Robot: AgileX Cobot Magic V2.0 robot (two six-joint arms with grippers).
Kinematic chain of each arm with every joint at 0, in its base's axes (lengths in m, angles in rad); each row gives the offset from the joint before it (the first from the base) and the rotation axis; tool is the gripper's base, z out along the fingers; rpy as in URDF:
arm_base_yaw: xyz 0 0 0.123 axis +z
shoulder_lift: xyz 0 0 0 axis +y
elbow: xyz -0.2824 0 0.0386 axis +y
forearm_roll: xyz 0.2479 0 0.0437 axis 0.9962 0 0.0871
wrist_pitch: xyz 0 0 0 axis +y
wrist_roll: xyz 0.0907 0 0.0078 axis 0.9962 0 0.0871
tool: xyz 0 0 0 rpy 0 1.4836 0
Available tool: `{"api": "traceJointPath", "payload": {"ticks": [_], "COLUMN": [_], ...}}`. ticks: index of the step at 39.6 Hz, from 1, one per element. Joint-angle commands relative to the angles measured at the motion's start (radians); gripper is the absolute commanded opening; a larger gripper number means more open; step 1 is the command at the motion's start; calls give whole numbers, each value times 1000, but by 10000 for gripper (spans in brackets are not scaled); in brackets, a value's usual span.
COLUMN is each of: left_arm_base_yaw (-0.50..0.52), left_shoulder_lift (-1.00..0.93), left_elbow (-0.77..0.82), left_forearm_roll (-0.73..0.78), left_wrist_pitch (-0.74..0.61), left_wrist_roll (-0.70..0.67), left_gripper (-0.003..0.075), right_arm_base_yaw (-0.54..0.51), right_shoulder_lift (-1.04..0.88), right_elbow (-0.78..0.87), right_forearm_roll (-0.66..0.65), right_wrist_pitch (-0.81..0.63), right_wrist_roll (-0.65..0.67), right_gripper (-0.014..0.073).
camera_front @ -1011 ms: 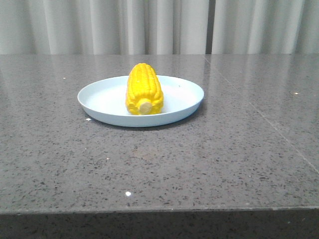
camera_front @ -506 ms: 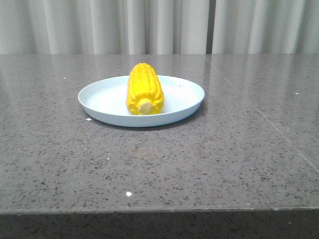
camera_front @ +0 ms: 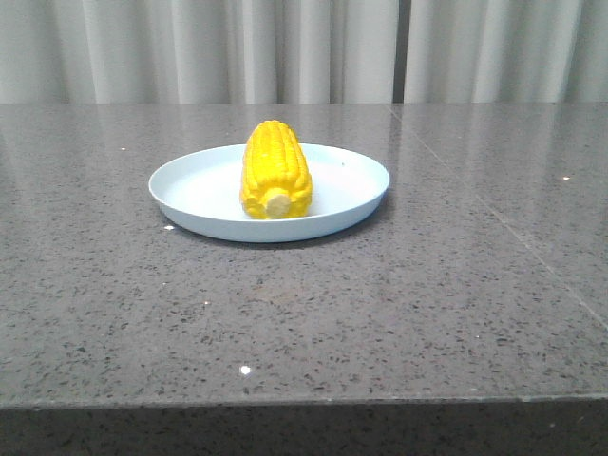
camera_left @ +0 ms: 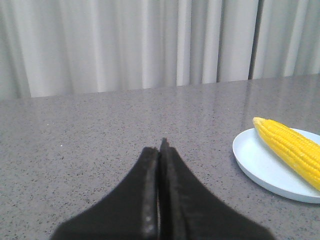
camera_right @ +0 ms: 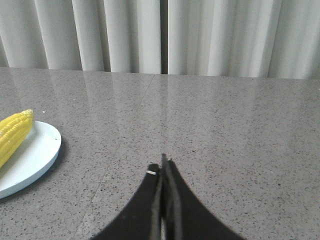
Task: Place corn on plate with both arms
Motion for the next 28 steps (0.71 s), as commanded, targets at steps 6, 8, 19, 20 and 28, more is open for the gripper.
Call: {"api": "traceJointPath", "payload": {"ticks": [6, 8, 19, 20, 28], "left_arm_base_yaw": [-6, -6, -5, -2, 89], "left_shoulder_lift": [11, 11, 3, 1, -53], "left_elbow": [-26, -26, -14, -11, 95], "left_forearm_roll": [8, 8, -21, -53, -390], "left_wrist_pitch": [-83, -83, -101, -116, -270], "left_wrist_roll": [-1, -1, 23, 60, 420], "left_gripper": [-20, -20, -20, -20, -20], "right_arm_base_yaw": [-3, -3, -3, -3, -3], "right_shoulder_lift": [8, 8, 8, 8, 8], "right_elbow": [-28, -28, -28, -28, -28], "right_forearm_roll": [-17, -17, -17, -17, -17], "right_wrist_pitch": [-85, -85, -85, -85, -85], "right_wrist_roll": [-7, -7, -7, -7, -7], "right_gripper": [-122, -122, -122, -122, -122]}}
